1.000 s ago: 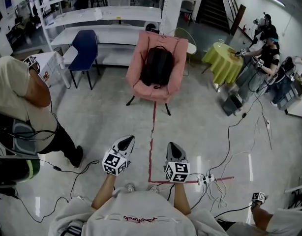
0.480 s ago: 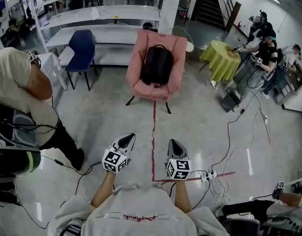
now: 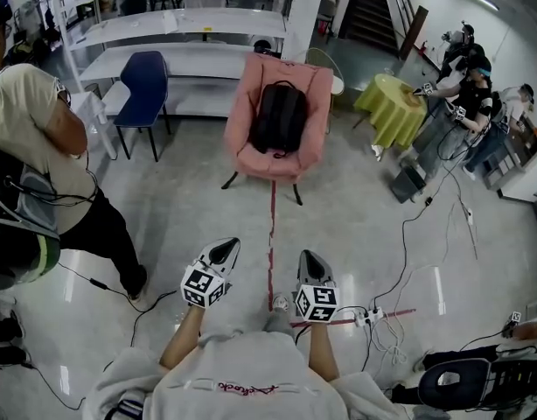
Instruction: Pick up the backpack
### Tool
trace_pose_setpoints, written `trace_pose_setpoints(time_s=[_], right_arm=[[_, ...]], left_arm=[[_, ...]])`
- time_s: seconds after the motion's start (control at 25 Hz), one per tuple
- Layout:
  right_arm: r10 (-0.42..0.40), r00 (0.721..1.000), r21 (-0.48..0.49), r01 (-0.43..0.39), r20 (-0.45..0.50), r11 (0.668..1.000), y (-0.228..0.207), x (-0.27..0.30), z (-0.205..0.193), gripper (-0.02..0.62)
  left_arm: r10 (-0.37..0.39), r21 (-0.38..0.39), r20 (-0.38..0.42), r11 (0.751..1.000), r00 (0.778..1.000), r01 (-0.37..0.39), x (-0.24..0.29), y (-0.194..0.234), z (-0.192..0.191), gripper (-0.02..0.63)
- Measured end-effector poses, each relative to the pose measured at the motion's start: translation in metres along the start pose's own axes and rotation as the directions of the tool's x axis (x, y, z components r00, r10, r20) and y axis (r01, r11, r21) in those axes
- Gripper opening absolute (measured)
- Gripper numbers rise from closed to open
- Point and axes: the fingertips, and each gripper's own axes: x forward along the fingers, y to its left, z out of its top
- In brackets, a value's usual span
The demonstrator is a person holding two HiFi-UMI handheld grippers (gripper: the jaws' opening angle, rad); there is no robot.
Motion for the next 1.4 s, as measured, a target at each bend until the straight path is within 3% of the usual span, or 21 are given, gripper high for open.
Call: trace_pose_setpoints(time_s=[0.36, 0.72, 1.24, 1.4], right_arm=[[0.015, 1.000, 0.020, -0.015, -0.001, 1.000, -0.006, 0.023, -0.002, 0.018], [0.038, 0.999, 0.030, -0.038, -0.001, 0.999, -0.036, 0.081, 0.002, 0.018], [0.057, 0.998, 0.027, -0.057, 0.006, 0.998, -0.115, 0.162, 0.047, 0.018], [0.062, 0.998, 0.028, -0.061, -0.001, 0.998, -0.153, 0.198, 0.051, 0.018]], left_arm=[[0.015, 0.009, -0.011, 1.000, 1.000, -0.015, 0.015, 0.014, -0.002, 0.012], [0.038, 0.016, -0.024, 0.999, 0.999, -0.037, 0.066, 0.042, -0.006, 0.012], [0.045, 0.033, -0.023, 0.998, 0.999, -0.044, 0.183, 0.067, 0.027, 0.012], [0.040, 0.039, -0.023, 0.998, 0.999, -0.039, 0.240, 0.073, 0.028, 0.012]])
